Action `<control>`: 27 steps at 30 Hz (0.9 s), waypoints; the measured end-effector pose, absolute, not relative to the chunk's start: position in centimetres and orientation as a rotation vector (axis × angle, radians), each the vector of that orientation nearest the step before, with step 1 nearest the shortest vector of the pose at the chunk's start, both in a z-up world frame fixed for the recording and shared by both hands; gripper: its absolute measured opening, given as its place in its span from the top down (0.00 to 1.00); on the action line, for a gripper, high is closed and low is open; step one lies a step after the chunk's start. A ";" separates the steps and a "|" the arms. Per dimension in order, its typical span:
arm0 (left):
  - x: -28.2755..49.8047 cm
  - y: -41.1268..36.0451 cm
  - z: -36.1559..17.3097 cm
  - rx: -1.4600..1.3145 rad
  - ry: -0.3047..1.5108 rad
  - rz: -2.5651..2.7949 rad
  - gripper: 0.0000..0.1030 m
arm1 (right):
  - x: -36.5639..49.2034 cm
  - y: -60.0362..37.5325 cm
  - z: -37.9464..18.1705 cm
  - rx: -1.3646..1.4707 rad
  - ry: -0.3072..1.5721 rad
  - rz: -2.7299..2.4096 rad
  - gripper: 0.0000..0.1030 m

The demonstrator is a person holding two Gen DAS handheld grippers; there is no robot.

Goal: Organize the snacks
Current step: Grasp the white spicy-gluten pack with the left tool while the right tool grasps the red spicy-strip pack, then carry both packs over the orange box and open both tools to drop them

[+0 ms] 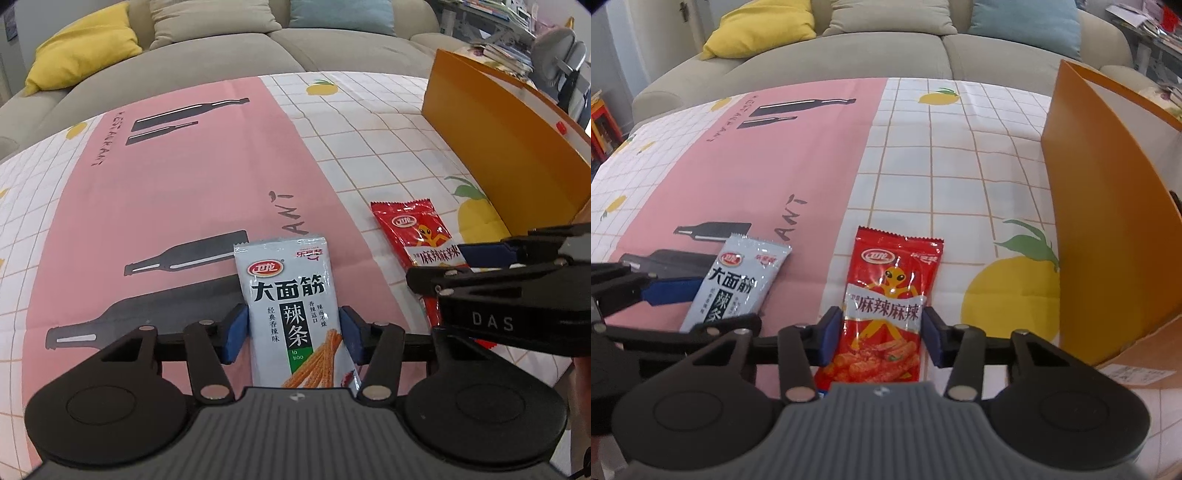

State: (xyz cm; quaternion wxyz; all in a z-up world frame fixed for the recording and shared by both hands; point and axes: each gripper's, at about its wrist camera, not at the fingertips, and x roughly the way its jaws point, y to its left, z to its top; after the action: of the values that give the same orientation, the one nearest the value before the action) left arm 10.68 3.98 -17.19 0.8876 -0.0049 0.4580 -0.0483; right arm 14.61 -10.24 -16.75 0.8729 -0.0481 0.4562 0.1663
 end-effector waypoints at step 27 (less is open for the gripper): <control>8.6 4.9 -9.9 -0.182 0.881 -0.055 0.45 | 11.5 -12.3 -10.5 -0.030 0.798 0.428 0.82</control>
State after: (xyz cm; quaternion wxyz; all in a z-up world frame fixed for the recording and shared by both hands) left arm 8.61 4.88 -9.87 0.9003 -0.0881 0.4255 -0.0266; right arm 11.55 -12.32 -10.50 0.8990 -0.0145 0.3857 0.2070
